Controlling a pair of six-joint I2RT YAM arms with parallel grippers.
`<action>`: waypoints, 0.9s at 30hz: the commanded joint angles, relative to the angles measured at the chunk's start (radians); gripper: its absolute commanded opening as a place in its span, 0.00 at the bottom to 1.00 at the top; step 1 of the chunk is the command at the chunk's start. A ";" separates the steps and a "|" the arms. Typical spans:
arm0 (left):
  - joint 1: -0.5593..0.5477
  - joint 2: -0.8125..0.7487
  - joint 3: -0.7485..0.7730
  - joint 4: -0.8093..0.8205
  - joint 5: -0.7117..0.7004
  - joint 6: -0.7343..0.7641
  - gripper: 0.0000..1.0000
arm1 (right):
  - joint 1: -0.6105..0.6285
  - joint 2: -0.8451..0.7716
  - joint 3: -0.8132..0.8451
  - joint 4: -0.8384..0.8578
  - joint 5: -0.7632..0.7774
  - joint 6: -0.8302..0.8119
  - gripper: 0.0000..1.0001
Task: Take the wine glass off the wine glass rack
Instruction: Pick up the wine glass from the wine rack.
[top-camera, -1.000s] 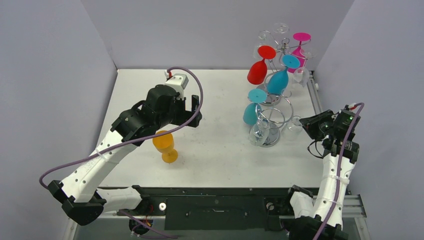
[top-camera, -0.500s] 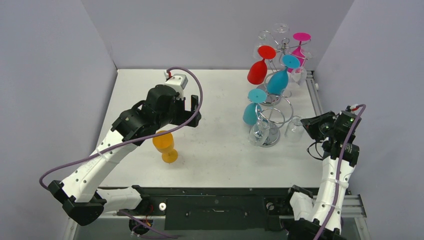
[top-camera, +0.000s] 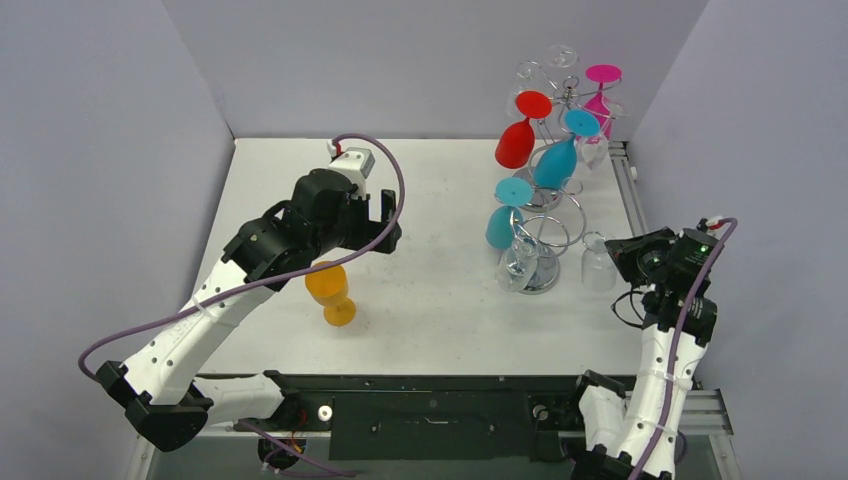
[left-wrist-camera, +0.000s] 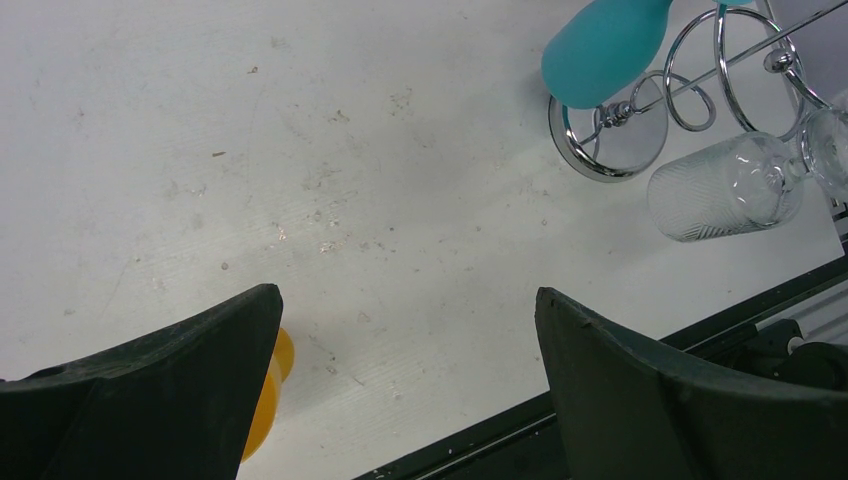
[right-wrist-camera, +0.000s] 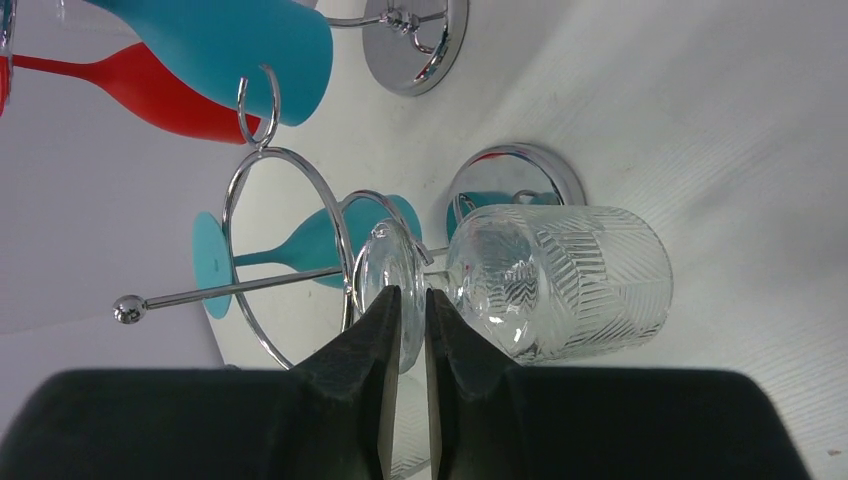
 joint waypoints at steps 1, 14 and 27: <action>0.011 -0.018 0.012 0.050 -0.006 0.011 0.96 | -0.016 -0.038 -0.018 0.043 0.020 0.047 0.00; 0.019 -0.010 0.003 0.052 -0.004 0.014 0.96 | -0.088 -0.113 -0.093 0.150 -0.056 0.124 0.00; 0.025 0.002 0.009 0.063 0.012 0.023 0.96 | -0.108 -0.144 -0.088 0.146 -0.038 0.127 0.00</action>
